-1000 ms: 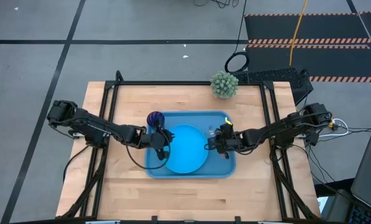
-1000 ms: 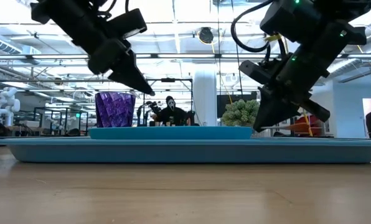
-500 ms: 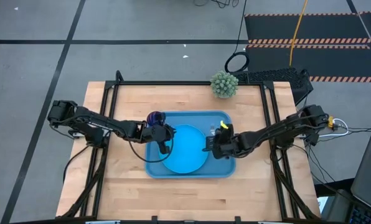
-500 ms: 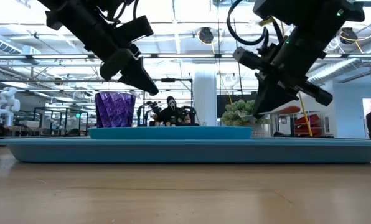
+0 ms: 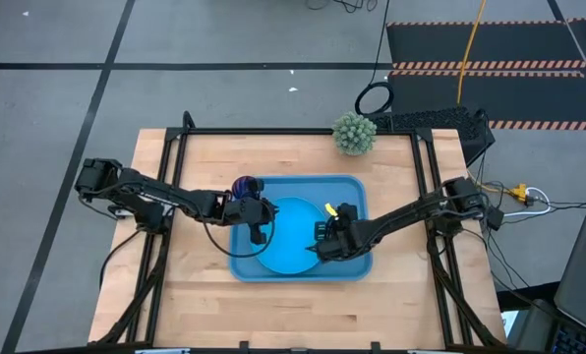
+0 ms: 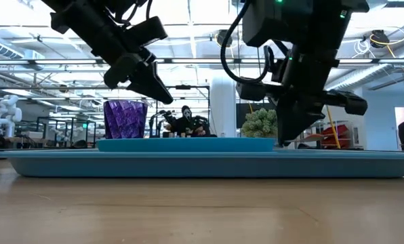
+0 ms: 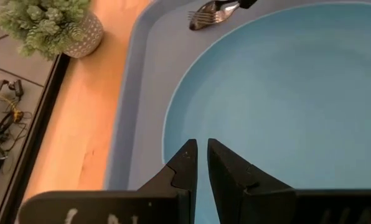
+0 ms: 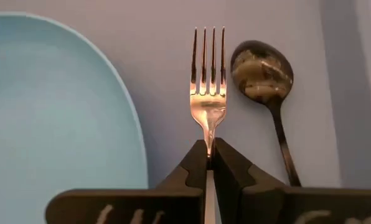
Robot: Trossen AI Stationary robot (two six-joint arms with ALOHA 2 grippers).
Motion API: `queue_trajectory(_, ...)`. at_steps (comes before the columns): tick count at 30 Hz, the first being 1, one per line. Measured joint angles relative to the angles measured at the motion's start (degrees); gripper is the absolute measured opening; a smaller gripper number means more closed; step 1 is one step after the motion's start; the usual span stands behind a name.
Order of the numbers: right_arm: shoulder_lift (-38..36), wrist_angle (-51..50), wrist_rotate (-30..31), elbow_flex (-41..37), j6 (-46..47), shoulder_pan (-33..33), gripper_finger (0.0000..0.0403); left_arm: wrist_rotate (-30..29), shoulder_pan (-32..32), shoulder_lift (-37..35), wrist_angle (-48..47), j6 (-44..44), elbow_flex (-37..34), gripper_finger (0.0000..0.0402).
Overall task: Pick and place plate/cup/fork/spoon on tray
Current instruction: Adjust the orange fork
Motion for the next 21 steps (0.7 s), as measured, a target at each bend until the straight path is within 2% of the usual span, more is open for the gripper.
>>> queue_trajectory(12, 0.05, 2.51, 0.24, -1.75, 3.21, 0.89, 0.0000, 1.40, 0.00, 0.00, 0.39, 1.70, 0.00, 0.0042)
queue_trajectory(21, 0.05, 8.89, -0.52, -5.15, 3.01, 0.91, 0.0000, 1.40, 0.00, 0.00, 0.39, 1.73, 0.00, 0.0042)
